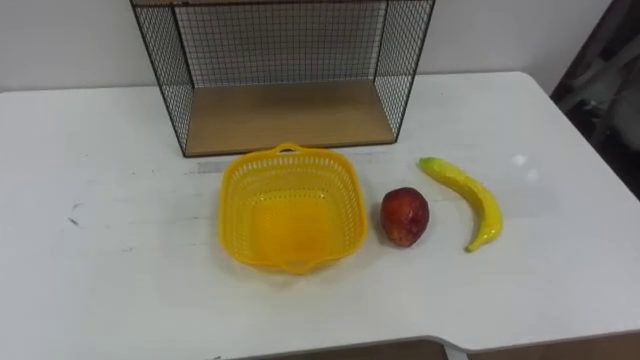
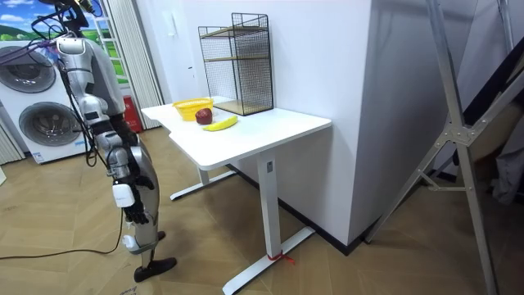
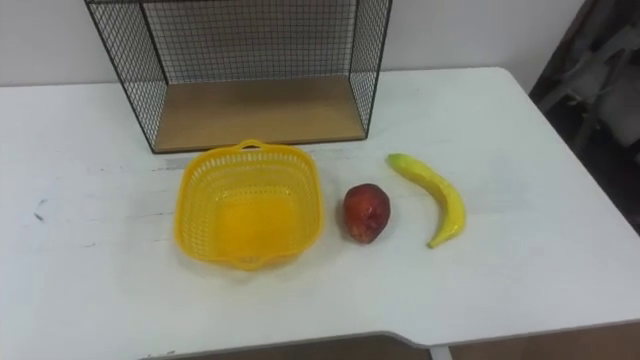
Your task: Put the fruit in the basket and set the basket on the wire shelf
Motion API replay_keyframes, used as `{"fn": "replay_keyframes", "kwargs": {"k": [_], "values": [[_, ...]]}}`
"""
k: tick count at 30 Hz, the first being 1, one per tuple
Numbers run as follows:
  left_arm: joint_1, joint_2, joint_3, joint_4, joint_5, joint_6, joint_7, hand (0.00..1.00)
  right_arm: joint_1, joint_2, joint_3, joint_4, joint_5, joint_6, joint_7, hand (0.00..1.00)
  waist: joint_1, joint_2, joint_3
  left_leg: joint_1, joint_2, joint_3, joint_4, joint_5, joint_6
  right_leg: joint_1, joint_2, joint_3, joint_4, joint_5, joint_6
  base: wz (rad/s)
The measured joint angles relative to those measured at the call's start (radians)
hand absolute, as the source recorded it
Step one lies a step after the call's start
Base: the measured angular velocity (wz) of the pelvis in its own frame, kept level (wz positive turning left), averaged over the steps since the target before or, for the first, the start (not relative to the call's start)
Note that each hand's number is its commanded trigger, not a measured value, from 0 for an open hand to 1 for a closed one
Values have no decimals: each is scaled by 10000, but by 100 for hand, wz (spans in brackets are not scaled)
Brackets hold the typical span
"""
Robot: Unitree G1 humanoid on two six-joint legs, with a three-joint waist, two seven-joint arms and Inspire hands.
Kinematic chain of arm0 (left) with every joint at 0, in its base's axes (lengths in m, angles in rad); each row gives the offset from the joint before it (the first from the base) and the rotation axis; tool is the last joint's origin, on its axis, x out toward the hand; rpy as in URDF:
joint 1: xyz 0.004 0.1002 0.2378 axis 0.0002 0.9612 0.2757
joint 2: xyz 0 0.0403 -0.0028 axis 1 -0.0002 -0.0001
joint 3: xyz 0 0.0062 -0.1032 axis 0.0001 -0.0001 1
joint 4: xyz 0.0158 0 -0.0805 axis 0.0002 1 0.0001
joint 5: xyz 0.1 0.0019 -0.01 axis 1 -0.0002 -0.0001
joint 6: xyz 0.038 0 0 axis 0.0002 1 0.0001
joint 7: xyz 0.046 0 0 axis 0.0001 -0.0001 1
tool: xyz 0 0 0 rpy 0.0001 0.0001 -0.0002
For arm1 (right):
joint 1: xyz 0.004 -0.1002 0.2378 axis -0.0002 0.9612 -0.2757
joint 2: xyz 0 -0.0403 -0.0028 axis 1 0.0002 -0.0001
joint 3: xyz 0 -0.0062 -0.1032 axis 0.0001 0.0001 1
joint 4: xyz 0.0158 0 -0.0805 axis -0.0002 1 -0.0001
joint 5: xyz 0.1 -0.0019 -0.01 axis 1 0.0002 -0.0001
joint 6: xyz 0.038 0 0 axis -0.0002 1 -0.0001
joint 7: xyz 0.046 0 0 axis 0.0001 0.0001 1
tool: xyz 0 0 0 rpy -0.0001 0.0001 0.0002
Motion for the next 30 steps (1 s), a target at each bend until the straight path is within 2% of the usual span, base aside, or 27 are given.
{"fn": "replay_keyframes", "kwargs": {"k": [3, 7, 10, 13, 14, 18, 20, 21, 24, 28, 30], "values": [[206, 0, 514, -190, -89, -71, 22, 0, -3, -13, -1003, -214, 1690, -2, -358, 0, -247, -73, -40, 11, -1, -57, -4, -1, -2, -40, -13, -81, -12, -7, 1, 7], [344, 75, 704, -196, -144, -75, 32, 0, -31, -123, -2054, -426, 3047, -36, -1127, 0, -389, -157, -109, -36, -19, -103, -6, -1, -1, -96, -27, -99, -9, -6, 4, 2], [580, 135, 784, -585, -181, -75, 32, 0, -27, -373, -2823, -1298, 3517, -86, -2027, 0, -580, -181, -124, -65, -32, -90, -4, 2, 3, -143, -39, -85, 50, -5, 12, 0], [726, 160, 1109, -782, -81, -69, 33, 0, 0, -463, -3585, -2792, 3509, -444, -3028, 0, -651, -187, -126, -65, -30, -84, -5, 4, 4, -159, -29, -69, 113, -5, 12, 0], [706, 166, 1161, -827, -81, -91, 33, 0, -15, -488, -3717, -3361, 3365, -606, -3464, 0, -689, -238, -149, -67, -31, -84, -2, 5, 4, -147, -33, -80, 90, -5, 11, 0], [695, 173, 1152, -883, -88, -262, 33, 0, -107, -645, -3924, -5025, 2686, -890, -4779, 0, -664, -282, -157, -153, -32, 16, 4, 6, 5, -276, -32, 0, 41, -5, 14, -5], [728, 169, 1130, -1121, -56, -271, 32, 0, -103, -618, -3925, -6703, 1560, -1002, -5873, 0, -649, -325, -135, -250, -32, 35, -5, 12, 10, -345, -21, 34, 69, 5, 28, -5], [728, 170, 1130, -1192, -27, -272, 32, 0, -105, -622, -3932, -7129, 1243, -1092, -6092, 0, -641, -334, -131, -254, -32, 35, -6, 11, 10, -341, -15, 42, 40, 12, 35, -3], [720, 214, 826, -1233, -15, -548, 32, 0, -302, -702, -3840, -9039, -552, -1531, -7188, 0, -552, -369, -119, -268, -33, 108, -5, 11, 10, -383, -6, 134, -3, 23, 43, -7], [723, 273, 491, -1250, -36, -695, 33, 0, -145, -694, -3368, -10873, -2006, -1822, -7935, 0, -412, -374, -78, -447, -31, 98, -6, 11, 10, -578, 0, 140, 14, 29, 42, 0], [716, 293, 281, -1252, -83, -720, 32, 0, -136, -700, -3161, -11550, -2726, -1930, -8051, 0, -366, -354, -99, -571, -31, 89, 13, 11, 10, -657, -3, 125, 15, 62, 44, 0]]}}
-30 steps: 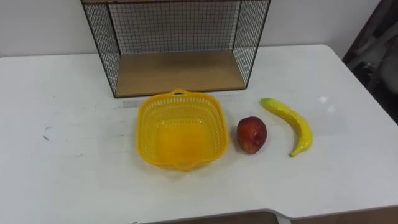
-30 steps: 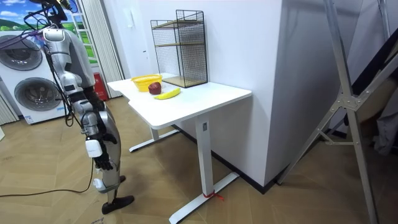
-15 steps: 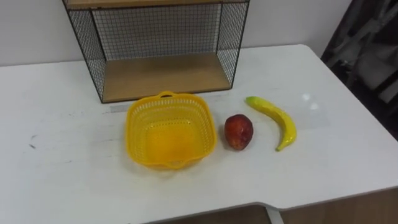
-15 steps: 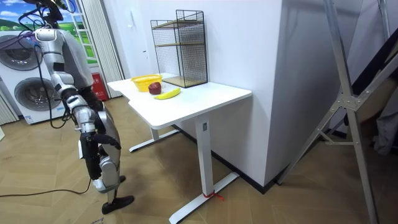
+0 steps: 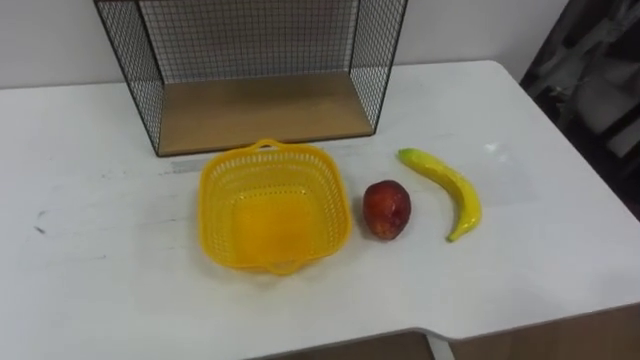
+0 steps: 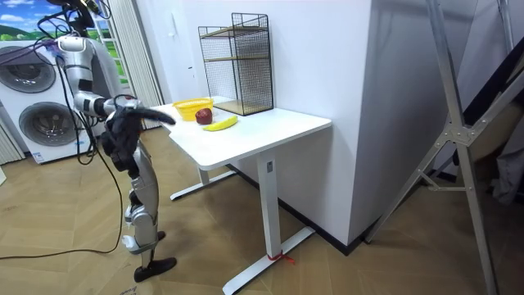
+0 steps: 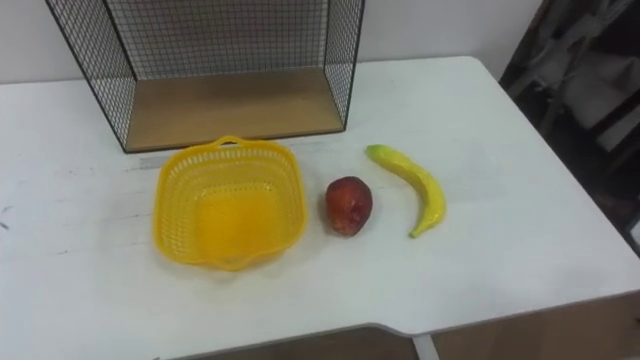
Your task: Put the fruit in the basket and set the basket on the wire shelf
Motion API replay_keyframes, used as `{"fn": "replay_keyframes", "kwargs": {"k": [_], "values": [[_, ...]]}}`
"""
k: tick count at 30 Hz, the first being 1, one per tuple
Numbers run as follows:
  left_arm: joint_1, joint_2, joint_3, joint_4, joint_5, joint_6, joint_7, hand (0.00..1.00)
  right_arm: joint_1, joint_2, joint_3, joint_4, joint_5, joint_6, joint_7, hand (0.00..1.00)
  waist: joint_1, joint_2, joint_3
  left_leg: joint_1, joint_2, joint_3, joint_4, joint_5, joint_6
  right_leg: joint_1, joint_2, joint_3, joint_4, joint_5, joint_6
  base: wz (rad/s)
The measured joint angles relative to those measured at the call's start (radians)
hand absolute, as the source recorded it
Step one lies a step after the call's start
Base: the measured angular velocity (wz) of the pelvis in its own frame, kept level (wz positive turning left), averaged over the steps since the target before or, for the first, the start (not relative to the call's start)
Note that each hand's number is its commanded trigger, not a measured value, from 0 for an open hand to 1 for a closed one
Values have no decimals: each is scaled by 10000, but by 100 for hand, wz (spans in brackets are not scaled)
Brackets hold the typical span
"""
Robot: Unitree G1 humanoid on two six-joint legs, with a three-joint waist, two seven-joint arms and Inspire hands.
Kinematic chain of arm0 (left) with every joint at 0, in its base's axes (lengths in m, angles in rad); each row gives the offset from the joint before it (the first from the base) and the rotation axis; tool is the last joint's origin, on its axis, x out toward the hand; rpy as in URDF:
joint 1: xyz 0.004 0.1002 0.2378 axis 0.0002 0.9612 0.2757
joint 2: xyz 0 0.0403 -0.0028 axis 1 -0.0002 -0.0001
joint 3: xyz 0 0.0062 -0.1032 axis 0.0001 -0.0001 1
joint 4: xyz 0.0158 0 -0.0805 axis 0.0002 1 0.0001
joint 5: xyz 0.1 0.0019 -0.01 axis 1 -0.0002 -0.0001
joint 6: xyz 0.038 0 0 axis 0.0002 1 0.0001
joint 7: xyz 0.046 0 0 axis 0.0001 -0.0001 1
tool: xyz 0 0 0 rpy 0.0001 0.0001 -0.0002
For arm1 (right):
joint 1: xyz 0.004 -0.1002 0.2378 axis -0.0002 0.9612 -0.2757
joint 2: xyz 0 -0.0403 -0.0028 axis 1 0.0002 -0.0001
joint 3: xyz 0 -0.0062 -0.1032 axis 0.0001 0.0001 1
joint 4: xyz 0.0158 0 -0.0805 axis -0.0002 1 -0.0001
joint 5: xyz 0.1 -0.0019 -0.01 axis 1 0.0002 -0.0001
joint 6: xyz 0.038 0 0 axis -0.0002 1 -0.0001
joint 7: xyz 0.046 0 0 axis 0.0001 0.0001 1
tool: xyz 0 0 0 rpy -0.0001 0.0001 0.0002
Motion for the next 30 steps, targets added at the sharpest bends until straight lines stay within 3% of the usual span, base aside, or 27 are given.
{"fn": "replay_keyframes", "kwargs": {"k": [2, 7, 19, 21, 27, 30], "values": [[3, 22, -138, 7, 20, -15, -2, 0, -15, -17, 376, -847, -506, 0, 39, 0, 76, 22, 49, -40, 1, 0, -10, 0, 0, -17, -2, -5, 15, 5, -1, 0], [-187, 37, -330, 188, 68, -146, -6, 0, -45, -212, 1396, -1774, -989, -11, 915, 0, 268, 40, 31, -70, 21, 39, -12, 1, 0, -68, 2, -48, 18, 29, -20, -1], [-168, 41, -532, 97, 116, -128, -74, 0, -534, -1119, 2930, -1829, -1374, 138, 5173, 0, 545, -21, 77, 87, 46, 10, 9, 1, 0, 152, -7, -176, 12, 66, -43, 0], [-163, 57, -535, 100, 116, -126, -75, 0, -665, -1261, 3182, -1818, -1520, 335, 5979, 0, 592, -42, 90, 194, 46, 7, 2, 1, 0, 207, -17, -211, 10, 66, -42, 0], [-132, 136, -552, 110, 114, -126, -70, 0, -736, -1267, 3732, -1672, -2060, 440, 7284, 0, 857, -163, 142, 218, 43, -54, 5, 5, 0, 255, -24, -270, 16, 67, -44, 2], [-115, 239, -594, 111, 115, -131, -76, 0, -736, -1273, 4007, -1564, -2187, 463, 7678, 0, 911, -233, 119, 203, 42, -81, 12, 5, 0, 261, -35, -322, 15, 69, -46, 3]]}}
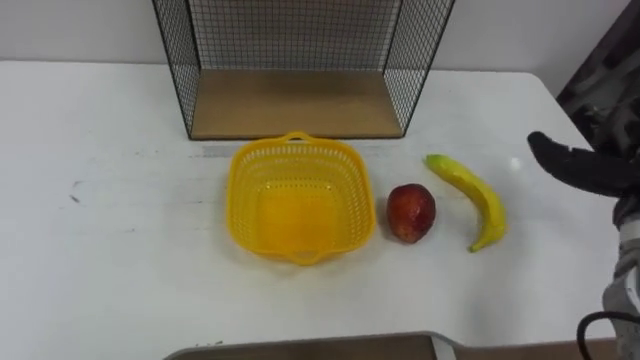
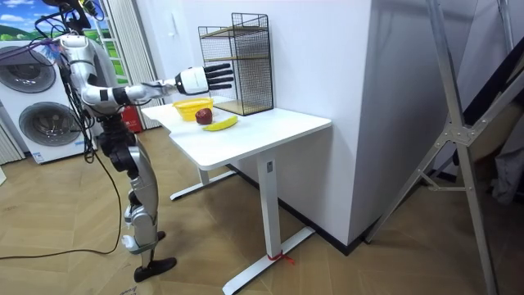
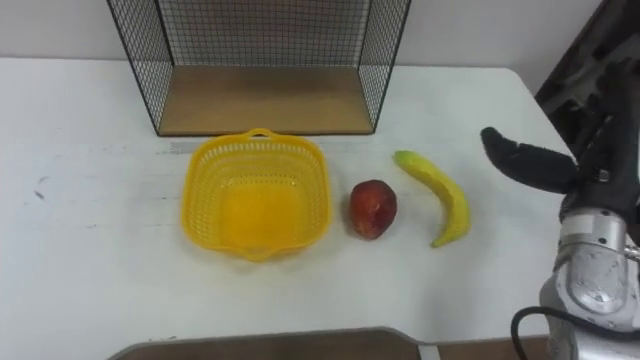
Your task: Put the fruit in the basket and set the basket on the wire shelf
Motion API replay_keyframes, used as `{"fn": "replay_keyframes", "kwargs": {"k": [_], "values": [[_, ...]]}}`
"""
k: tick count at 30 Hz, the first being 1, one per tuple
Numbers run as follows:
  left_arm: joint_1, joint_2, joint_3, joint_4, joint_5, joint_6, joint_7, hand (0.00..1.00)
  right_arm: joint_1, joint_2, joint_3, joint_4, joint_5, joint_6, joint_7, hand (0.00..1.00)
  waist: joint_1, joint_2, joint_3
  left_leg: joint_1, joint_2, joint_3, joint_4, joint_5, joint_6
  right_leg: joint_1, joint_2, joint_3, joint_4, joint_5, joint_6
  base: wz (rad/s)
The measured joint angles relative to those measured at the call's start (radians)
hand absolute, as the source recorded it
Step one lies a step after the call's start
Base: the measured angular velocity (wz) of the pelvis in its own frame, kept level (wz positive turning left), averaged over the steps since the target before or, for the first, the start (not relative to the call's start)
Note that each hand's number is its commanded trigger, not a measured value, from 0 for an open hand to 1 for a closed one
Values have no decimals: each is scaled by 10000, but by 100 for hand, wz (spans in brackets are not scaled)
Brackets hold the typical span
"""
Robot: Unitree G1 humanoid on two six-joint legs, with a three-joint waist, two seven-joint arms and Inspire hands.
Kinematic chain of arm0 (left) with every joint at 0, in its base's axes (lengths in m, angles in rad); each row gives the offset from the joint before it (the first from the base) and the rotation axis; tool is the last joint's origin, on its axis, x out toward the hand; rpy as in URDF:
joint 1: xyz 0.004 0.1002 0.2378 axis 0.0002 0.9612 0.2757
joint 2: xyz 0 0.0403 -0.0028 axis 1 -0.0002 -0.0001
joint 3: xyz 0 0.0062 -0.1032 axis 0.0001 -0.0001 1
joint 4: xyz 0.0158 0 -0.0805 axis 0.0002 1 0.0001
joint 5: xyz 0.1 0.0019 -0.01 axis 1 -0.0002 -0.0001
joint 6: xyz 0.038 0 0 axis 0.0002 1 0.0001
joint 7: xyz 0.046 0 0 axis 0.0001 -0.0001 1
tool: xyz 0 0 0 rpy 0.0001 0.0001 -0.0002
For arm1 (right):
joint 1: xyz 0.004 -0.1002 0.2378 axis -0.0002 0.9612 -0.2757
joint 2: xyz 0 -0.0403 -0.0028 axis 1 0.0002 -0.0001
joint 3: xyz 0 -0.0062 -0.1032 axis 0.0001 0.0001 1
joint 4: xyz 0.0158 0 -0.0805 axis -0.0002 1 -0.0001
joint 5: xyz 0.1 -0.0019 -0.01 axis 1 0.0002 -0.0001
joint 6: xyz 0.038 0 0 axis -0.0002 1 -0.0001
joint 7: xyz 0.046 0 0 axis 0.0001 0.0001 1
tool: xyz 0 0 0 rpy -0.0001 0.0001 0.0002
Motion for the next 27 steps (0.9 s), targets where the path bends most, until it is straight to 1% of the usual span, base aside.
{"fn": "replay_keyframes", "kwargs": {"k": [3, 5, 8, 12, 15, 19, 21, 22, 23, 27], "values": [[-8, 59, -17, 28, 87, -1, -4, 0, 0, 1, 192, 155, -317, 2, 539, 0, 110, -42, -22, 11, -18, -65, 7, 0, 1, 59, -11, -43, -13, 1, 2, 5], [-48, 64, -113, 39, 138, 4, -13, 0, -4, -7, 393, 210, -844, 2, 936, 0, 133, -62, -38, 24, -26, -134, 18, 1, 3, 96, -19, -92, -19, 2, 4, 9], [-126, 60, -292, 122, 188, -1, -19, 0, -5, -8, 569, 212, -1631, 2, 1469, 0, 219, -64, -39, 18, -24, -138, 15, 3, 5, 99, -19, -98, -20, 3, 4, 0], [-131, 61, -309, 208, 189, 0, -19, 0, -12, -16, 748, 338, -2246, 2, 1999, 0, 235, -68, -41, 16, -24, -142, 36, 3, 6, 99, -19, -97, -21, 3, 4, 0], [-131, 61, -366, 223, 184, -3, -19, 0, -12, -16, 790, 500, -2492, 2, 2312, 0, 240, -60, -36, 3, -24, -148, 69, 3, 5, 99, -20, -96, -20, 4, 3, 0], [-129, 72, -706, 240, 183, -11, -19, 0, -13, -21, 807, 572, -2629, 2, 2408, 0, 251, -45, -35, 4, -22, -153, 74, 4, 5, 102, -17, -96, -18, 4, 2, 0], [-127, 69, -725, 240, 176, -13, -19, 0, -13, -75, 947, 578, -2600, 2, 2538, 0, 260, -53, -39, 1, -20, -151, 86, 4, 5, 101, -14, -96, -17, 5, 0, 0], [-138, 69, -727, 238, 176, -15, -19, 0, -12, -218, 1154, 578, -2597, 2, 2649, 0, 250, -53, -39, 1, -20, -150, 87, 4, 5, 100, -15, -94, -17, 7, -1, 0], [-152, 73, -720, 213, 175, -18, -19, 0, -10, -273, 1263, 578, -2616, 2, 2808, 0, 248, -51, -38, -5, -20, -151, 87, 4, 5, 104, -16, -105, -17, 9, -1, 0], [-244, 105, -720, 158, 177, -56, -21, 0, -10, -276, 1525, 654, -2659, 2, 3220, 0, 250, -56, -44, -48, -20, -187, 106, 4, 5, 110, -21, -153, -19, 13, -2, 3]]}}
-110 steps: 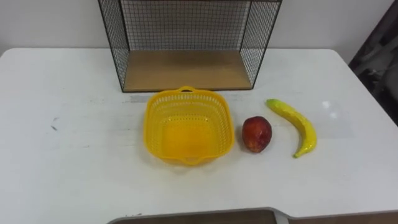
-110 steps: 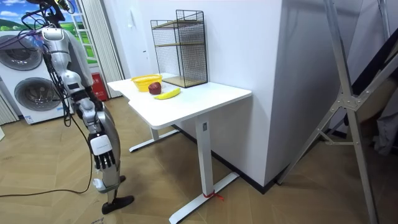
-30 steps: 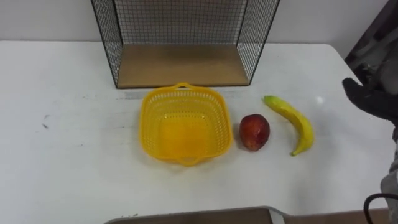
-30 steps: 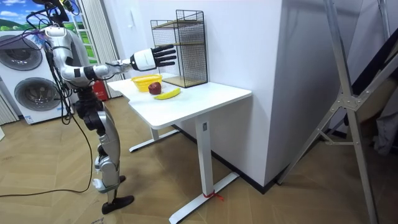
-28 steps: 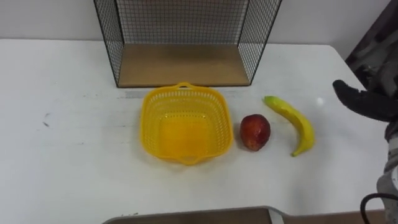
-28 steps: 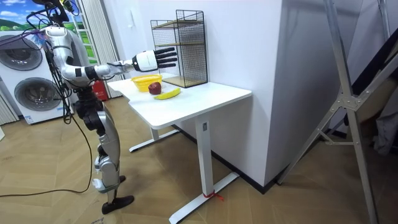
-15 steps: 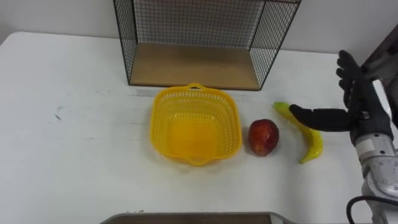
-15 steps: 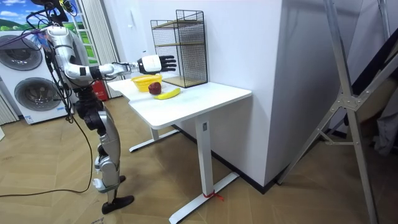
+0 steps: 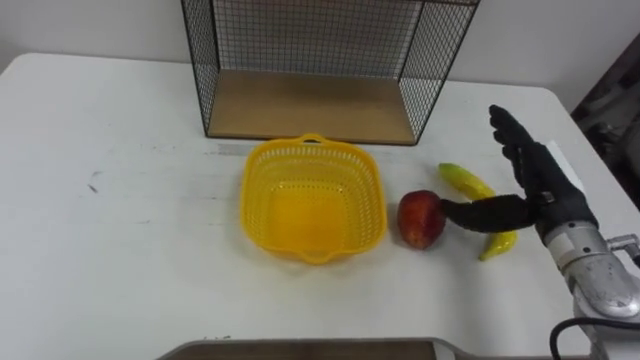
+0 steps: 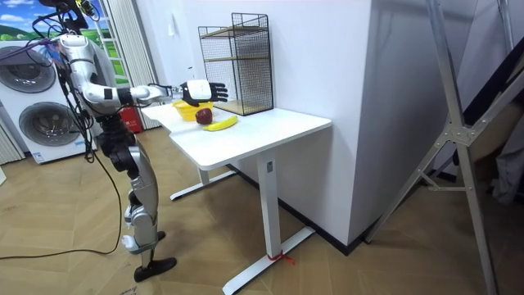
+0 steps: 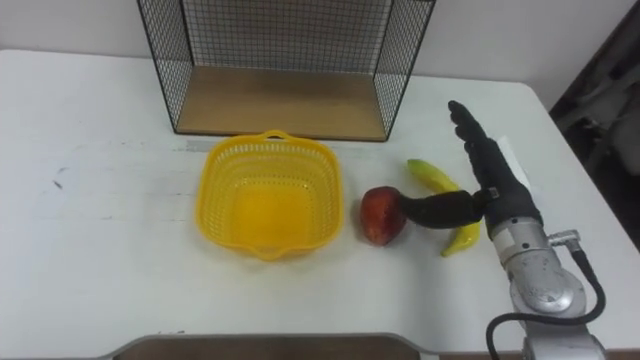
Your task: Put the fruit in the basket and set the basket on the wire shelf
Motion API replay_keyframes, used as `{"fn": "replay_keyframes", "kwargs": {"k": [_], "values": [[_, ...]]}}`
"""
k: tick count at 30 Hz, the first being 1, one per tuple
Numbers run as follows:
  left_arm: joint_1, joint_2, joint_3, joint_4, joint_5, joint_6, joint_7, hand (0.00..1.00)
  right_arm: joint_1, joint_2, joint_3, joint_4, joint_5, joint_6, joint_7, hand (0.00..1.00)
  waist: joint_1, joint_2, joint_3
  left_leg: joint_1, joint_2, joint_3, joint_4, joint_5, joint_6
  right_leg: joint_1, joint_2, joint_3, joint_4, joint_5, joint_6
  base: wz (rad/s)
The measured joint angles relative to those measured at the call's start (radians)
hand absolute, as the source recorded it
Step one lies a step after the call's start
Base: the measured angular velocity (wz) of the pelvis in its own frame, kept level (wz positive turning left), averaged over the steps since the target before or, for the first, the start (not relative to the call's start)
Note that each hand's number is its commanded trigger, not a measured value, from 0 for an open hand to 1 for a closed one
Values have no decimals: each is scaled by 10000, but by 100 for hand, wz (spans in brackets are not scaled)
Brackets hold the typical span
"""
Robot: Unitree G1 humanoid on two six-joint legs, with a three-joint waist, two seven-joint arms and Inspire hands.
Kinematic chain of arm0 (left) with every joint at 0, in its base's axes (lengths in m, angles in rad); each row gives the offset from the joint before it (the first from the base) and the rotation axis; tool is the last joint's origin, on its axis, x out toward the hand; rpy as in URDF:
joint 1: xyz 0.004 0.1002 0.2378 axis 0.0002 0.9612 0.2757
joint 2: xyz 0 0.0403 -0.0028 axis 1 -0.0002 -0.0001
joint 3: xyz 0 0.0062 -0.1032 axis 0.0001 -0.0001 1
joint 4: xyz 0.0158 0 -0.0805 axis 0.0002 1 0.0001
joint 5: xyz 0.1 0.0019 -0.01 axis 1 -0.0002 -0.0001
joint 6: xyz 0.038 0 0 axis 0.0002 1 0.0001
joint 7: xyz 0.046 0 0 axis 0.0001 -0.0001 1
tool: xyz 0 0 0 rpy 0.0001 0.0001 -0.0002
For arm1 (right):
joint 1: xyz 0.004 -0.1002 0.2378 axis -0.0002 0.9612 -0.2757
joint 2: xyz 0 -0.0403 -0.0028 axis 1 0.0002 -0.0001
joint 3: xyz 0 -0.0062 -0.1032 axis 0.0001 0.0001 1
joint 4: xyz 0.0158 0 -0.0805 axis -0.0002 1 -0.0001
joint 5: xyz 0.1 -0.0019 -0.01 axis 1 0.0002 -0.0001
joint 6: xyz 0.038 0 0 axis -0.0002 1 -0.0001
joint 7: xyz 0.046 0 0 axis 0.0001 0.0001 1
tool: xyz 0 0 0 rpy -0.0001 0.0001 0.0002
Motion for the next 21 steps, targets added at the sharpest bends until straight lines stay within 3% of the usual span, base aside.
{"fn": "replay_keyframes", "kwargs": {"k": [9, 21], "values": [[-81, 39, -56, -9, 3, -158, -10, 0, 10, 6, 424, -24, -488, 1, 1072, 0, 7, 25, -8, -111, -2, -65, 47, 0, 0, -22, -1, -56, -1, 10, -3, 1], [-184, 103, -323, 19, -2, -219, -11, 0, 10, 59, 430, -313, -521, 1, 1603, 0, 8, 87, -38, -110, -3, -89, 56, 0, 0, 1, -8, -90, -2, 19, -9, 0]]}}
